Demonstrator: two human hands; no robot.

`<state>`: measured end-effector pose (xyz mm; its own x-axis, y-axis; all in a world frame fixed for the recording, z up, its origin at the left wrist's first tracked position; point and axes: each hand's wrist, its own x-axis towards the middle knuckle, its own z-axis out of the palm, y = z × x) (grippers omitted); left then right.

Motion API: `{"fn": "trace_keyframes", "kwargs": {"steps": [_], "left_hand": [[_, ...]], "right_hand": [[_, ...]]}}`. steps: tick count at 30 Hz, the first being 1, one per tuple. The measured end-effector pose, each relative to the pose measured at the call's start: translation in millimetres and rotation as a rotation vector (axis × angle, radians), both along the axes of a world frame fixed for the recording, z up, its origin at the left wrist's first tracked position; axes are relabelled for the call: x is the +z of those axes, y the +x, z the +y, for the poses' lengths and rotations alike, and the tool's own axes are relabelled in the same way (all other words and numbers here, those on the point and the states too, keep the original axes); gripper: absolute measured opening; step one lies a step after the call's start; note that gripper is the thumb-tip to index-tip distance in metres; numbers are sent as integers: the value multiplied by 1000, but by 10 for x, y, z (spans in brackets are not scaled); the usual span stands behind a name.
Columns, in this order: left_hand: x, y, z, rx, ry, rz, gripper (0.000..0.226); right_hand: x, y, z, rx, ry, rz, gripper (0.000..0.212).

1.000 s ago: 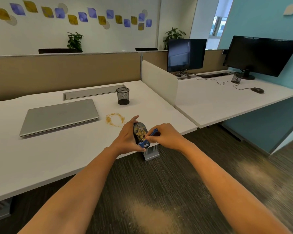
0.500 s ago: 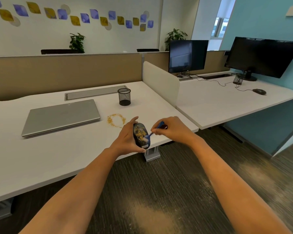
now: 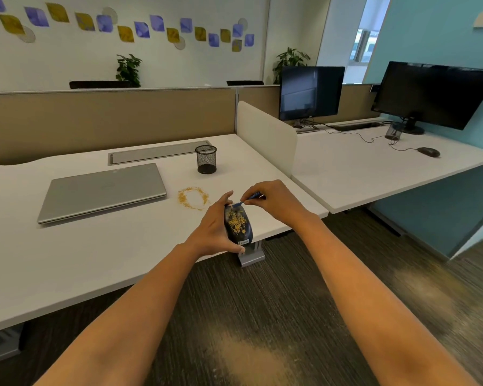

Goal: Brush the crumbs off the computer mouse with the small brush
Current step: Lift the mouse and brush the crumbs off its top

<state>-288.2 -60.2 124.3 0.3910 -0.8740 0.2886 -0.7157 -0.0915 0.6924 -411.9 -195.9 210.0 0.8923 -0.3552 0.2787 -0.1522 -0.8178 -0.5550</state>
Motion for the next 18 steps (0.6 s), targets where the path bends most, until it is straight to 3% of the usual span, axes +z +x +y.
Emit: {"fn": "trace_keyframes", "kwargs": {"steps": [4,10,18], "left_hand": [[-14,22,39,16,12,-10,126],[-26,7,41,25,44,-23,124],[3,48,61,45,66,-50,121]], "right_hand": [[71,-49,-78,25,-11,72,11],[72,-53,-82,-40,91,-99,13],[31,-113,-97,-3,88,68,12]]}}
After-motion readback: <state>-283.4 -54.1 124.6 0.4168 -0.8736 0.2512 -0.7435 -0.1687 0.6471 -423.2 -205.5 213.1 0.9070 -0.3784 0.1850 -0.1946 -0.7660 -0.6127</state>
